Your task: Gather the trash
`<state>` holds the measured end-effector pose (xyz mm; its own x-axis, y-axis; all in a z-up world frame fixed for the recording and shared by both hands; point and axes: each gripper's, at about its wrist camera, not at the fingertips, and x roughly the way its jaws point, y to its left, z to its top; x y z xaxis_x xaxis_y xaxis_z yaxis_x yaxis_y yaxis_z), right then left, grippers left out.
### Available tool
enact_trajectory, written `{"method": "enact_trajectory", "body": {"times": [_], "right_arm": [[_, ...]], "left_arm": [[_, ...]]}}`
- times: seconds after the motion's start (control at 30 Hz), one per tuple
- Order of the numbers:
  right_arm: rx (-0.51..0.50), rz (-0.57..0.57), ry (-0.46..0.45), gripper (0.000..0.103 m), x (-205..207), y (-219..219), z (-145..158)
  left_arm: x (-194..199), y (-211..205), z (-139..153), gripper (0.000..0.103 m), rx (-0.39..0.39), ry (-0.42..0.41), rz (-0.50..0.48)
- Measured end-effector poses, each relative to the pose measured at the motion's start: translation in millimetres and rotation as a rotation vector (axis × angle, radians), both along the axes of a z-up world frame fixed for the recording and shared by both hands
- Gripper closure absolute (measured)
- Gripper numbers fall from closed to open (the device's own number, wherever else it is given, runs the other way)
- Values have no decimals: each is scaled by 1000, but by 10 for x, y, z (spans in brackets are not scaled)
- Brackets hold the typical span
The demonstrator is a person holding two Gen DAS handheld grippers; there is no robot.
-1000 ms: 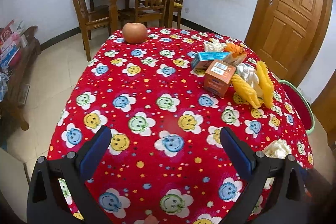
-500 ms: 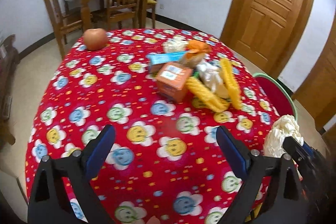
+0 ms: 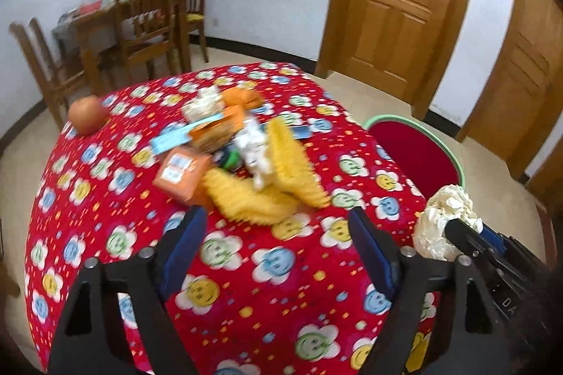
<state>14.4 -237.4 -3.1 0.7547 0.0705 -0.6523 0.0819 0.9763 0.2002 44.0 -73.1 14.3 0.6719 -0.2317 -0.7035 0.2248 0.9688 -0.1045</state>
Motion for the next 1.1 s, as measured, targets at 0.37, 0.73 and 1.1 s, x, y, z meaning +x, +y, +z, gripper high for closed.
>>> {"method": "enact_trajectory", "body": {"times": [0.37,0.73,1.1], "right_arm": [[-6,-72,-9,68,49,-302,-21],[4,-94,-27,68,90,-457,-39],[3,-171,-53,68,69,-679,50]], "left_arm": [[441,-281,-213,63,56,67,-5],[358,-231,-176,91,-20,72,-39],[328,-590,231,91,-30,-42,-151]]}}
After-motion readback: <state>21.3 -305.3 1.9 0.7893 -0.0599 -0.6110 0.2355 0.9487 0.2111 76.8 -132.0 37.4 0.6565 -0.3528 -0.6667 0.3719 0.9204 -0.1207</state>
